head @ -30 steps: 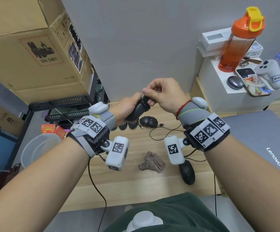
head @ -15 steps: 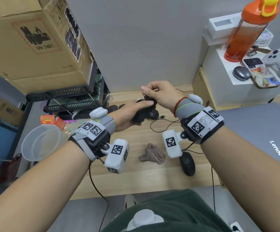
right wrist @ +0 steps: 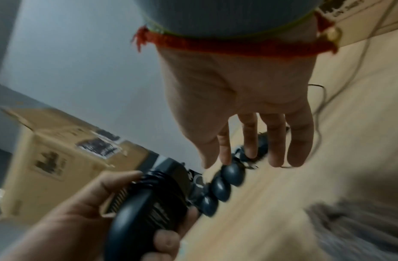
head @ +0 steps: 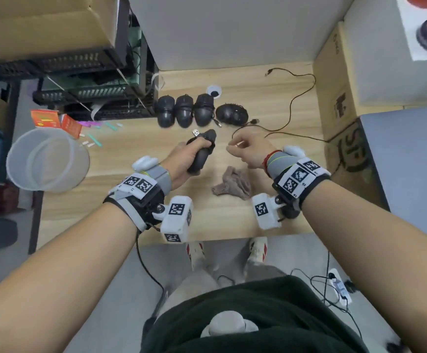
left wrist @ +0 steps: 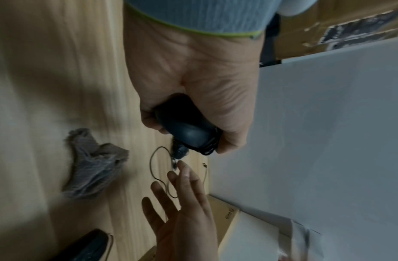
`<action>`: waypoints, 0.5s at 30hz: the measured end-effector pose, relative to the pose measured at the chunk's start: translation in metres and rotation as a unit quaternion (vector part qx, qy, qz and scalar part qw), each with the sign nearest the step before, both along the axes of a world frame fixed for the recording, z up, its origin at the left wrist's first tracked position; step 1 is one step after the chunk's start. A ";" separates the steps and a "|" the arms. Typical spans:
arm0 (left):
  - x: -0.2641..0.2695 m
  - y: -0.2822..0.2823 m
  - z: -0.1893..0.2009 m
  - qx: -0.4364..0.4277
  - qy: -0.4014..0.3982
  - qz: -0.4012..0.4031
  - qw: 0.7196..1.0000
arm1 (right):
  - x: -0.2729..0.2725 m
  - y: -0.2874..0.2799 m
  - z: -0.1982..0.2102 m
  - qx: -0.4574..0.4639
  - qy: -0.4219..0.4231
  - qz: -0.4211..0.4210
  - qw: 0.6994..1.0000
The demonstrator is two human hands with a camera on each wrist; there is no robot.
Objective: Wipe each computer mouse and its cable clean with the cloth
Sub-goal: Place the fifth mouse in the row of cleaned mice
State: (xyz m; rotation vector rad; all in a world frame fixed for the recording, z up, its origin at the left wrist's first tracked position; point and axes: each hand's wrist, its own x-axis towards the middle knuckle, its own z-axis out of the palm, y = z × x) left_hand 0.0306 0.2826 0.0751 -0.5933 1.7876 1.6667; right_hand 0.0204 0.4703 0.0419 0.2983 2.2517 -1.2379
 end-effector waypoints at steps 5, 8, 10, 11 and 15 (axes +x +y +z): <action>0.013 -0.010 -0.033 0.068 -0.066 0.039 0.995 | 0.017 -0.003 -0.043 0.118 -0.071 0.067 0.988; 0.020 -0.019 -0.053 0.089 -0.098 0.063 0.989 | 0.028 -0.019 -0.070 0.221 -0.134 0.183 0.948; 0.024 -0.023 -0.058 0.100 -0.106 0.080 0.986 | 0.037 -0.021 -0.082 0.269 -0.138 0.208 0.930; 0.024 -0.026 -0.063 0.105 -0.113 0.087 0.984 | 0.039 -0.022 -0.092 0.268 -0.130 0.202 0.933; 0.025 -0.032 -0.077 0.098 -0.127 0.084 0.983 | 0.038 -0.021 -0.105 0.224 -0.099 0.162 0.956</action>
